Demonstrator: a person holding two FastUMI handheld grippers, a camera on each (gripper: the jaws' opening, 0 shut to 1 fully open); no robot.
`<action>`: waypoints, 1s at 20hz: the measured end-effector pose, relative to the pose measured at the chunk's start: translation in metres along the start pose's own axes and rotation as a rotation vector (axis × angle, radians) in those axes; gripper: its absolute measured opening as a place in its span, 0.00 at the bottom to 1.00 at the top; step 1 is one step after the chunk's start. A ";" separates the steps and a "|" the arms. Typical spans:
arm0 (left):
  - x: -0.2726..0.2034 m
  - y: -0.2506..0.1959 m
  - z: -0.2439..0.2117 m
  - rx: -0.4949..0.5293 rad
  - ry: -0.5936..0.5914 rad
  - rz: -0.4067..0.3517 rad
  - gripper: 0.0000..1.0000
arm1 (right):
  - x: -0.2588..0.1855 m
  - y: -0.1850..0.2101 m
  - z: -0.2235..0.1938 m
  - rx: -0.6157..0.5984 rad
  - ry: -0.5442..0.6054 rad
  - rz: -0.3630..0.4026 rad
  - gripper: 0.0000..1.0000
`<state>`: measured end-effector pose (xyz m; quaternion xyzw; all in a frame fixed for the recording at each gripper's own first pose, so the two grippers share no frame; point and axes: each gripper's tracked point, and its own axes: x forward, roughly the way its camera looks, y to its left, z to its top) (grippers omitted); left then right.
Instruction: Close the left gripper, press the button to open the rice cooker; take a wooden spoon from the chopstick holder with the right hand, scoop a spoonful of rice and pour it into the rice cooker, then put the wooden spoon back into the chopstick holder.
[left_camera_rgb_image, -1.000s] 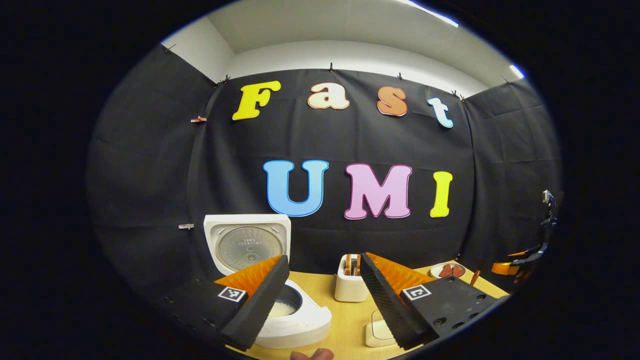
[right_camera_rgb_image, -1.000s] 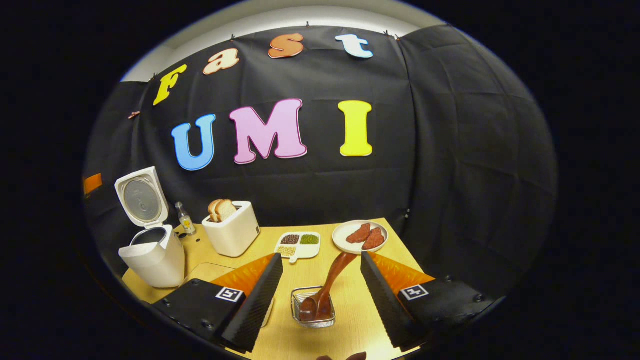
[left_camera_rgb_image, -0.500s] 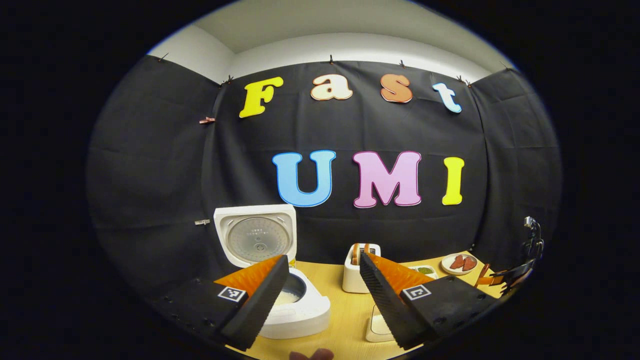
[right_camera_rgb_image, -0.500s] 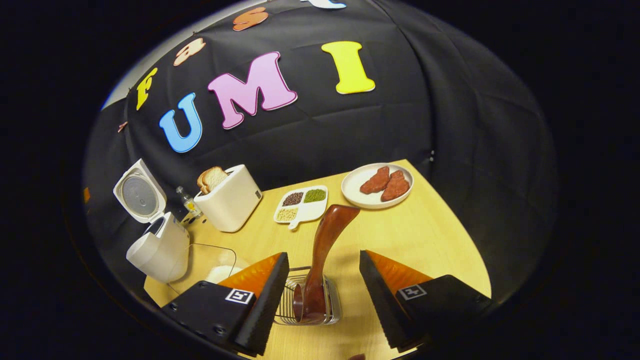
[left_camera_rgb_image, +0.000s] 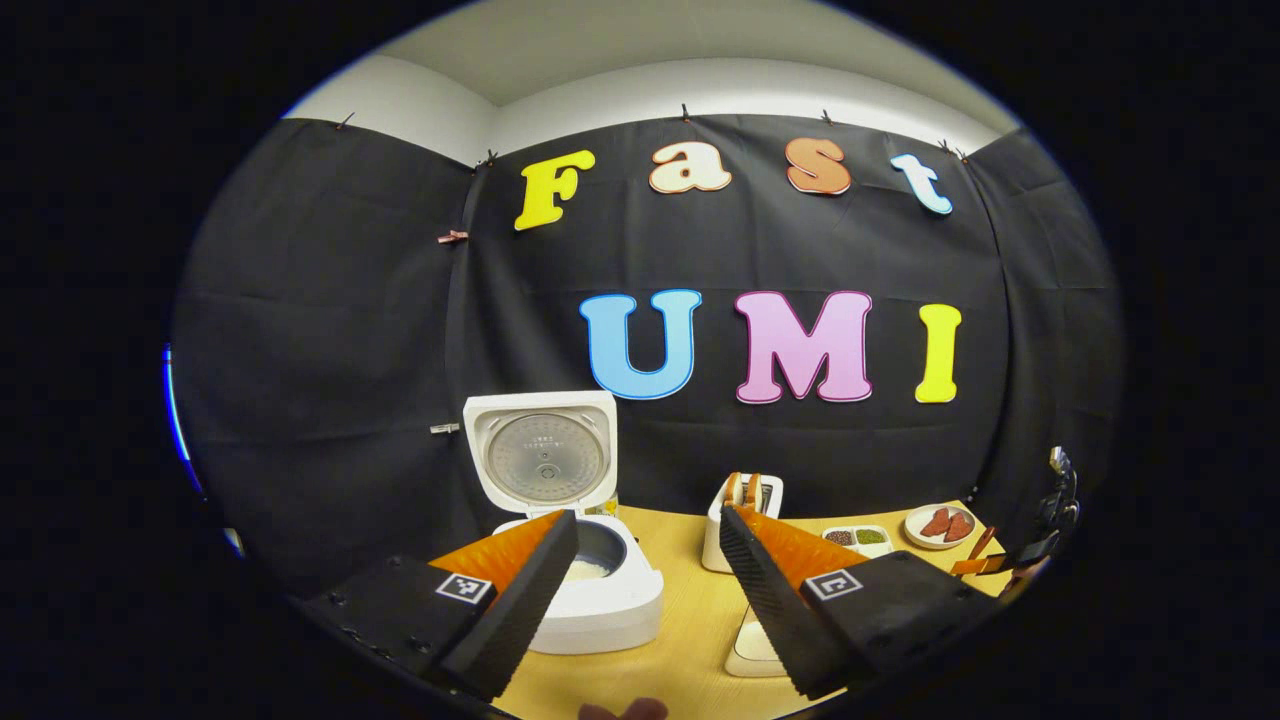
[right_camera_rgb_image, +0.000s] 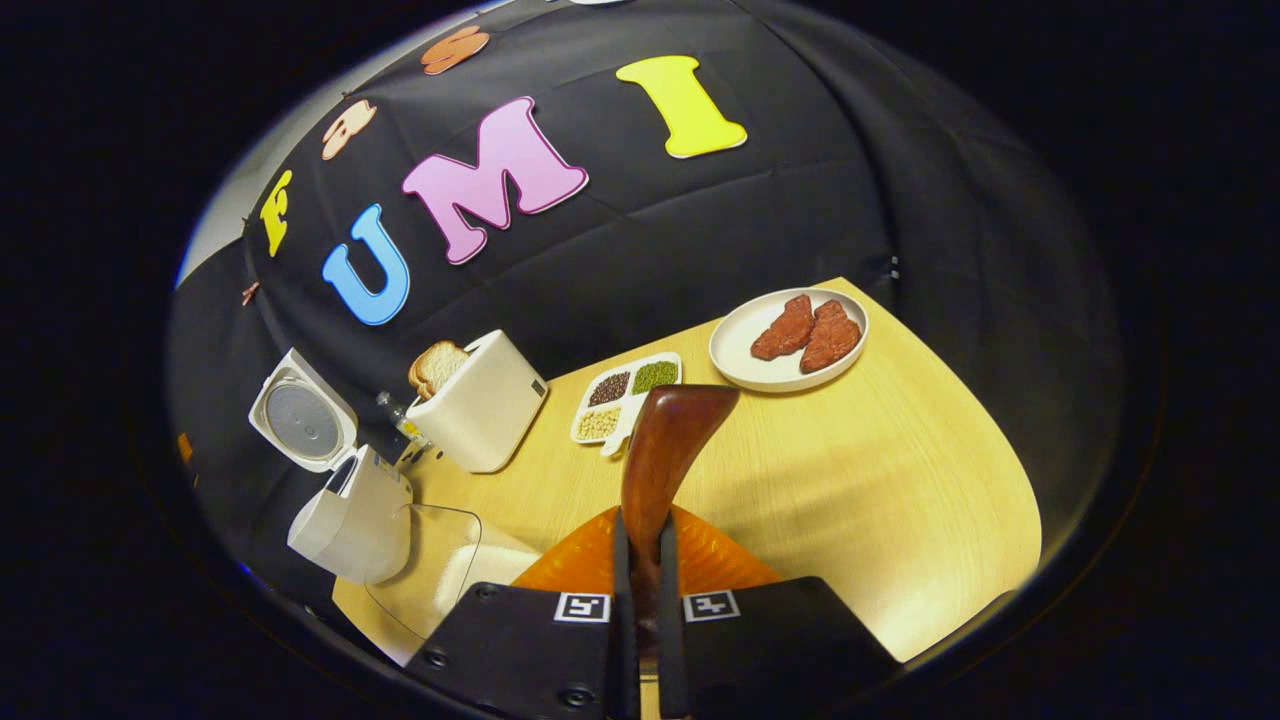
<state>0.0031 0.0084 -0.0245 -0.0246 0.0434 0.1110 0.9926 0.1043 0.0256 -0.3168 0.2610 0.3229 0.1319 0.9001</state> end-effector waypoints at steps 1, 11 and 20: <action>-0.002 0.002 0.001 -0.001 0.003 -0.001 0.98 | -0.003 0.002 0.006 -0.005 -0.021 0.002 0.12; 0.019 0.047 0.008 0.014 -0.011 -0.081 0.98 | -0.064 0.042 0.088 -0.071 -0.259 -0.070 0.12; 0.048 0.088 0.000 0.016 -0.005 -0.207 0.98 | -0.071 0.187 0.078 -0.258 -0.339 -0.031 0.12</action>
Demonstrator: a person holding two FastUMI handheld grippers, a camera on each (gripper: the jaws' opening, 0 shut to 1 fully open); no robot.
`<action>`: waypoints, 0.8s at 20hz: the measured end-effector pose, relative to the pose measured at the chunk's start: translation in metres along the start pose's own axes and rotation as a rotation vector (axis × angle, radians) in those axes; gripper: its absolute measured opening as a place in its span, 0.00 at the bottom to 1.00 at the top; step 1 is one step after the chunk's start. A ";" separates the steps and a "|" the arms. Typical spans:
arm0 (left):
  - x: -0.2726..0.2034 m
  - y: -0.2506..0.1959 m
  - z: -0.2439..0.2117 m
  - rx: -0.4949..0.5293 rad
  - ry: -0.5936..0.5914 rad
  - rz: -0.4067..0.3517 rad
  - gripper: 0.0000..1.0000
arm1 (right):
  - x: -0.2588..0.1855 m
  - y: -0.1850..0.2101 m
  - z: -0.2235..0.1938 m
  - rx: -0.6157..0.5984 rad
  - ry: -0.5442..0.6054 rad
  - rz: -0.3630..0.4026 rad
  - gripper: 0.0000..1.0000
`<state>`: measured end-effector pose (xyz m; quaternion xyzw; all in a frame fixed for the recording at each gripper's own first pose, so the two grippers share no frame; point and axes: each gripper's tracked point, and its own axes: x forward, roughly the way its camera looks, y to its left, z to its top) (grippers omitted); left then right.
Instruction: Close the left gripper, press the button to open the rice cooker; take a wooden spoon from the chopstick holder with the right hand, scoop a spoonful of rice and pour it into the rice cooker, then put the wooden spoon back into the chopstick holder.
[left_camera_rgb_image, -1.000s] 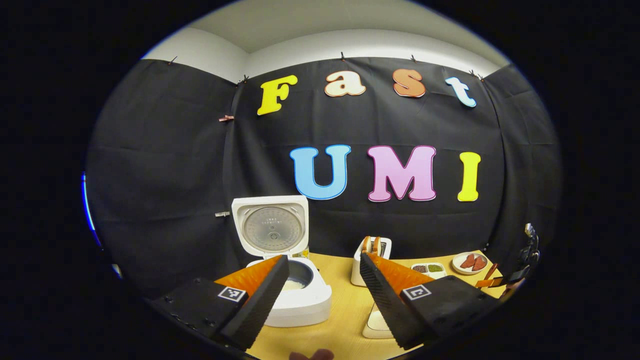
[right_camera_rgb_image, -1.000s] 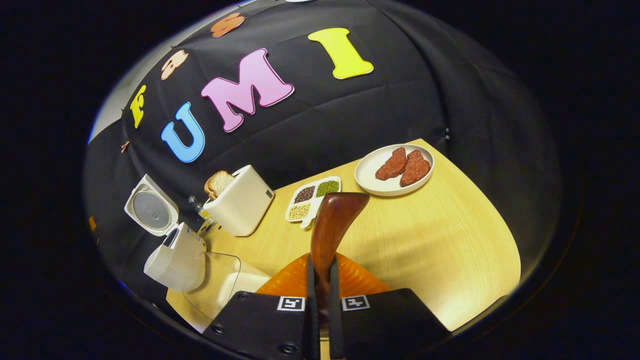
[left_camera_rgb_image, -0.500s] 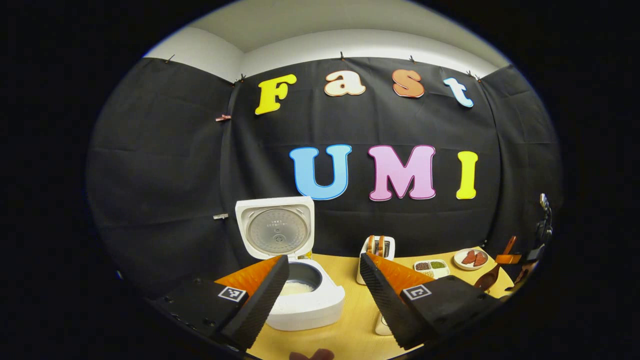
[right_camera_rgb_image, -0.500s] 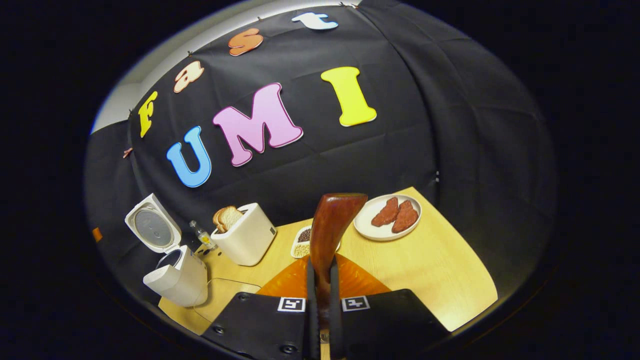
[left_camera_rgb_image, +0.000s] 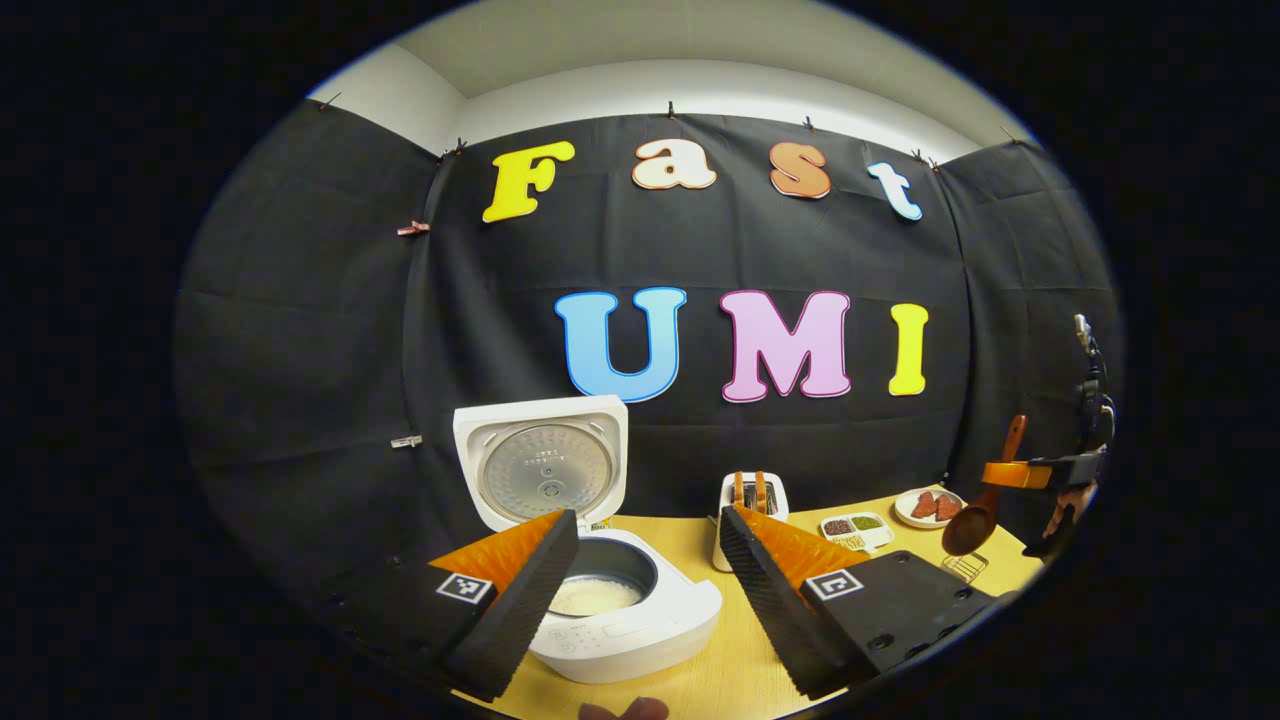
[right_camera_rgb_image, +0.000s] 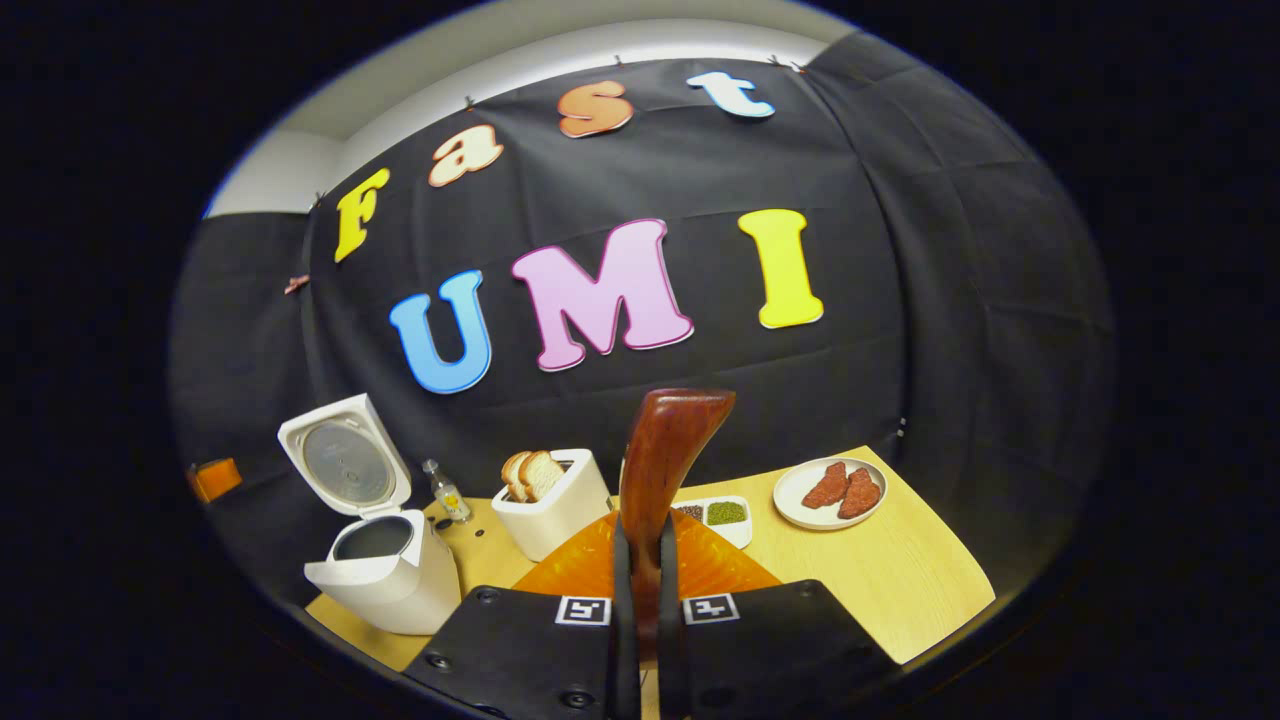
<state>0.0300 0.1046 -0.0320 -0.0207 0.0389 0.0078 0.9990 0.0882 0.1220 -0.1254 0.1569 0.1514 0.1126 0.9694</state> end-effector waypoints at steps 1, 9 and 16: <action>0.002 0.004 -0.002 -0.006 0.007 -0.009 0.98 | 0.005 0.014 -0.010 -0.035 0.016 0.002 0.12; 0.008 0.037 -0.011 -0.009 0.039 -0.059 0.98 | 0.051 0.040 -0.119 -0.325 0.185 -0.098 0.12; 0.013 0.067 -0.016 0.015 0.041 -0.064 0.98 | 0.071 0.033 -0.176 -0.383 0.277 -0.177 0.12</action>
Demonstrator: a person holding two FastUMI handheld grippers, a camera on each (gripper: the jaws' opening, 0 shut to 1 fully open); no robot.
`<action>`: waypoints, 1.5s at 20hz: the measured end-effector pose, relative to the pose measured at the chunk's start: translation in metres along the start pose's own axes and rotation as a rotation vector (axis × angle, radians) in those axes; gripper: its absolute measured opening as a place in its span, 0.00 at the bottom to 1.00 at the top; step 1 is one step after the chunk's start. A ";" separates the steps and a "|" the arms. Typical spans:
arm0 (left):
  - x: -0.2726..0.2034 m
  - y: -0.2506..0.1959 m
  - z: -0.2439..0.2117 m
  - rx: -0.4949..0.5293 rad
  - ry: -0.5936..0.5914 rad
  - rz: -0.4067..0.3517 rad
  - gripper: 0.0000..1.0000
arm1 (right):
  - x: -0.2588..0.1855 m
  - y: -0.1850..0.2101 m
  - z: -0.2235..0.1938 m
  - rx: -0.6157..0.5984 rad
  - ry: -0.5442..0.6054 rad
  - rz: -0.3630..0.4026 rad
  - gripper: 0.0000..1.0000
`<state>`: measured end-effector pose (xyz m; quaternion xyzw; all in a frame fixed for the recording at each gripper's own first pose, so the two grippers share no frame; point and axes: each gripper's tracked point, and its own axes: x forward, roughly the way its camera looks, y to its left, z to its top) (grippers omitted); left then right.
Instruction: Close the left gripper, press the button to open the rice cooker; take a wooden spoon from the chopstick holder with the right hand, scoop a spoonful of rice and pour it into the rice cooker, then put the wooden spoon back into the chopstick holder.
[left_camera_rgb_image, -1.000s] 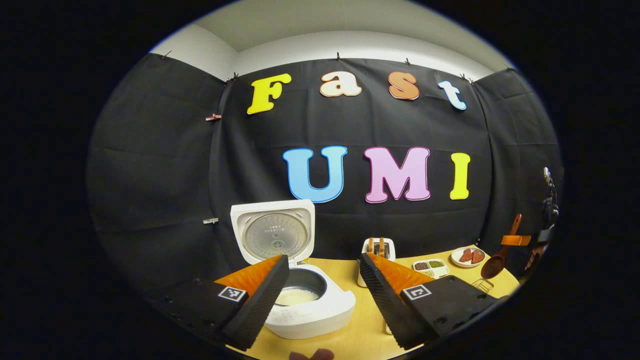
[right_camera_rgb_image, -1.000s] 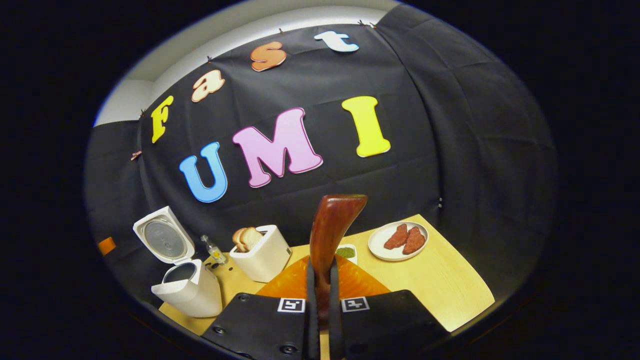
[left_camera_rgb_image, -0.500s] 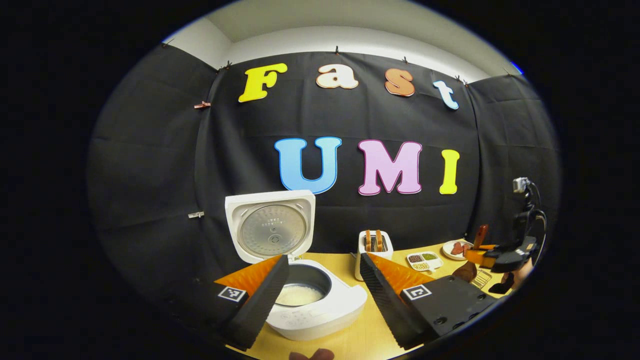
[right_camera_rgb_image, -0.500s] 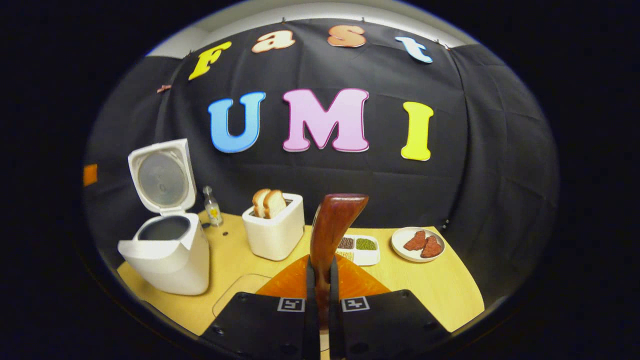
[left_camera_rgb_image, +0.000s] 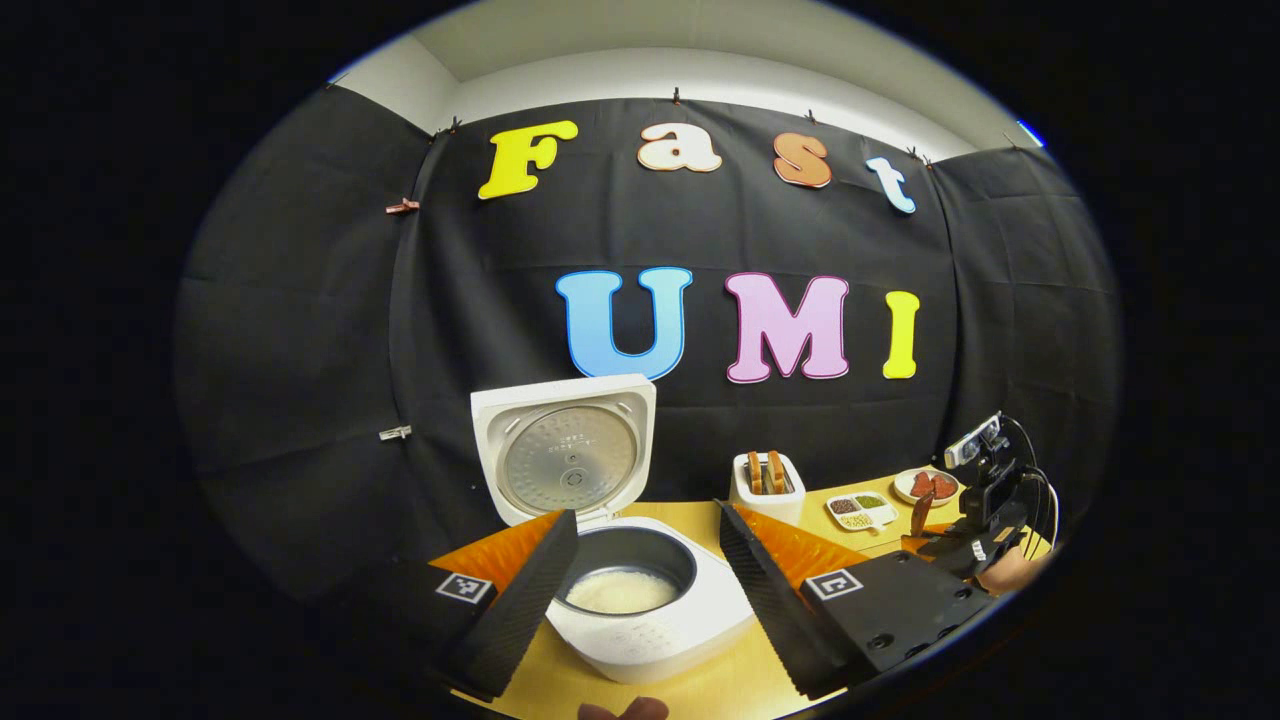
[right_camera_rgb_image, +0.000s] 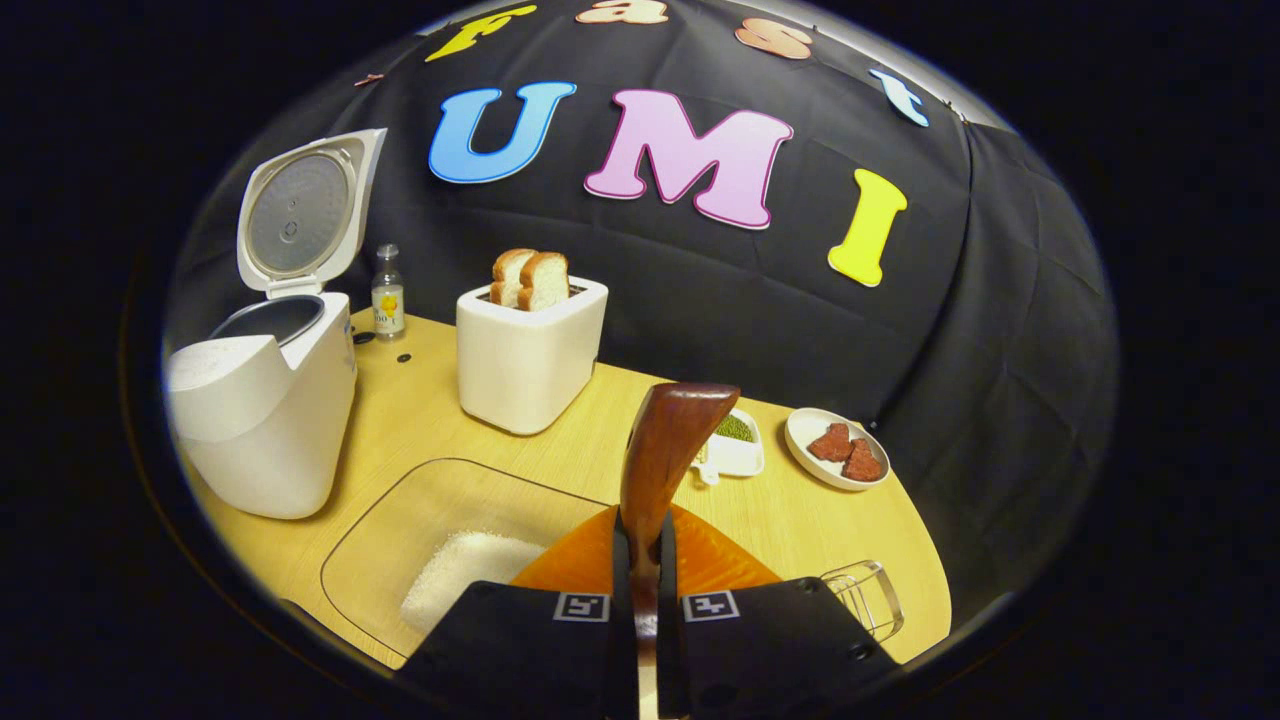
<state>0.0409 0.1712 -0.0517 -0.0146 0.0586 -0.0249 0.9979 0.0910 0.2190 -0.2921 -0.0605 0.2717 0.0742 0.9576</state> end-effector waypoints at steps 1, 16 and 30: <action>0.001 0.003 -0.001 0.000 0.001 0.001 0.98 | 0.000 0.001 0.000 0.019 -0.003 -0.015 0.12; -0.005 0.026 -0.008 -0.035 0.000 0.018 0.98 | -0.010 0.019 -0.019 0.917 0.095 0.098 0.12; -0.007 0.028 -0.005 -0.049 -0.013 0.024 0.98 | -0.050 -0.043 0.023 1.272 -0.057 0.117 0.12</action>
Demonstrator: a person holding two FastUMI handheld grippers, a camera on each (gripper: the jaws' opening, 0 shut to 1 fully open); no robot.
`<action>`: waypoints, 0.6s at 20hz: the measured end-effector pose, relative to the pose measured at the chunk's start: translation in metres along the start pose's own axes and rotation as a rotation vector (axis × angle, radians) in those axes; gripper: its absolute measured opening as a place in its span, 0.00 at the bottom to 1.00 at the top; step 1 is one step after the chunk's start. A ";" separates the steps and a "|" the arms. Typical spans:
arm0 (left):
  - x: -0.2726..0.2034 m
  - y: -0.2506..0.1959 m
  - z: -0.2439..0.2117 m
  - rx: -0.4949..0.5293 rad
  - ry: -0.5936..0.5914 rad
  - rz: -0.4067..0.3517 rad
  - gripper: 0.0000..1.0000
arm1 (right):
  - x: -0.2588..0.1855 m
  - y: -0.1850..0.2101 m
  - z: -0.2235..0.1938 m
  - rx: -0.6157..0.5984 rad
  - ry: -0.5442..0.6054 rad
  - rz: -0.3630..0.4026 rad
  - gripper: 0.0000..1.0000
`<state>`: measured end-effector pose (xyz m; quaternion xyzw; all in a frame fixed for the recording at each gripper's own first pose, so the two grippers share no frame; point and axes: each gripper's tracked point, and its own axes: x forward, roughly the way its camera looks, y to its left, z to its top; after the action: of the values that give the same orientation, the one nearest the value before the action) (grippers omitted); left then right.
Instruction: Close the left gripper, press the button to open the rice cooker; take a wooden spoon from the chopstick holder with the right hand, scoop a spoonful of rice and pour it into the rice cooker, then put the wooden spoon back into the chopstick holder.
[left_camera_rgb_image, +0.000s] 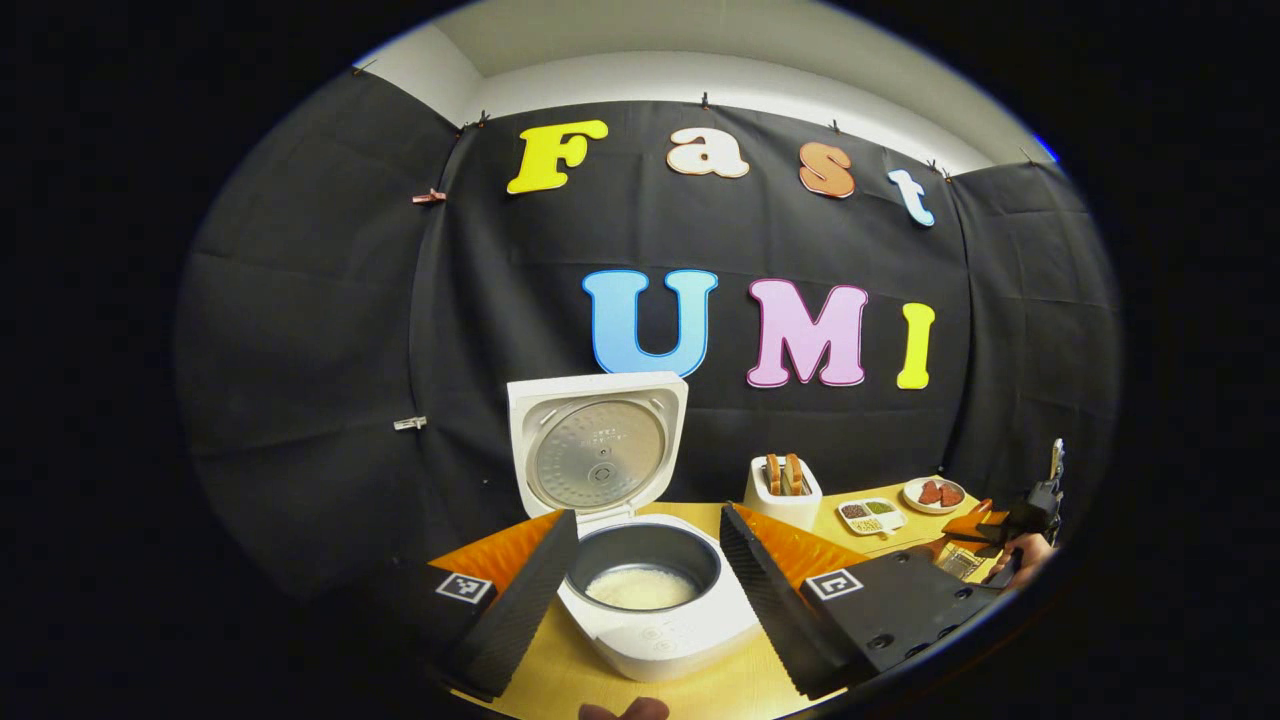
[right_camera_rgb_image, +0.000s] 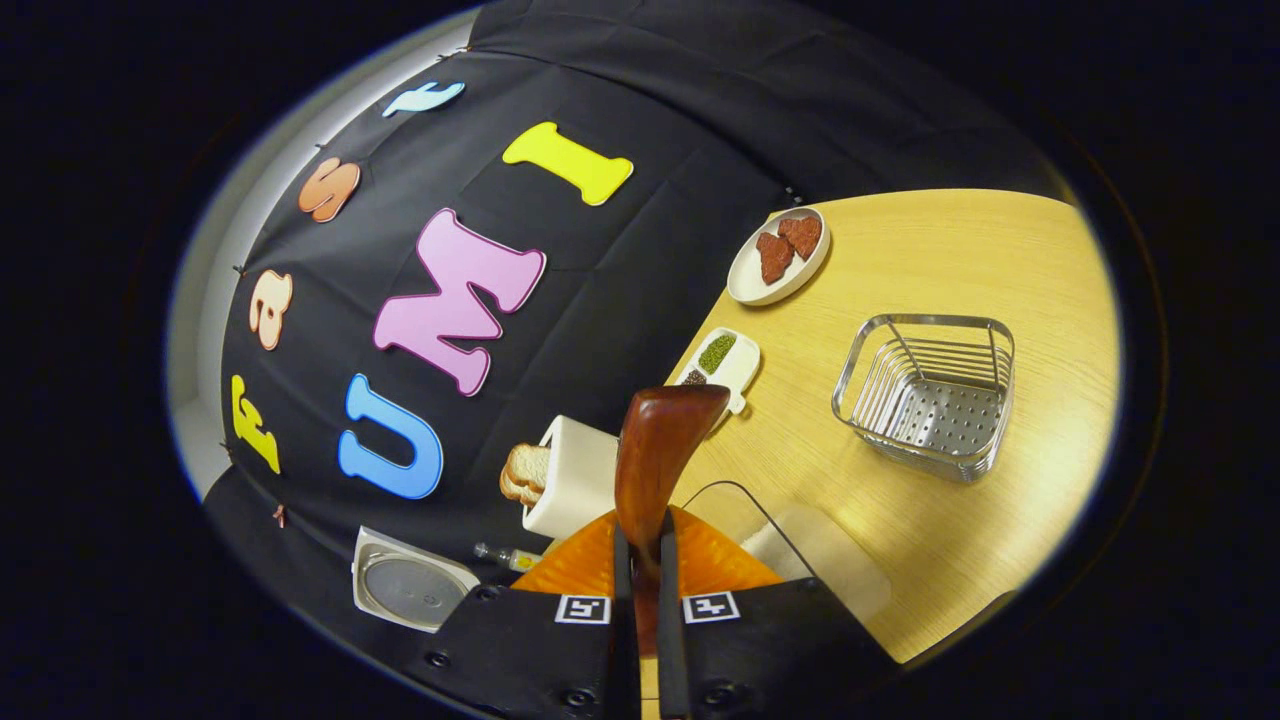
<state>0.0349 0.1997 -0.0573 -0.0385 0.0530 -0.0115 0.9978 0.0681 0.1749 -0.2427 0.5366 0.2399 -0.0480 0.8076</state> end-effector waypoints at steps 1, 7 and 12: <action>0.000 0.000 0.001 -0.002 -0.001 -0.001 0.98 | -0.003 0.004 0.002 0.000 0.000 0.003 0.12; 0.003 0.004 -0.001 -0.012 0.000 -0.002 0.98 | -0.023 0.058 0.019 -0.045 -0.032 0.032 0.12; 0.004 0.018 -0.007 -0.024 0.007 0.014 0.98 | -0.030 0.129 0.011 -0.100 -0.025 0.093 0.17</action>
<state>0.0385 0.2169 -0.0659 -0.0501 0.0567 -0.0039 0.9971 0.0890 0.2141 -0.1174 0.5055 0.2069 -0.0050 0.8377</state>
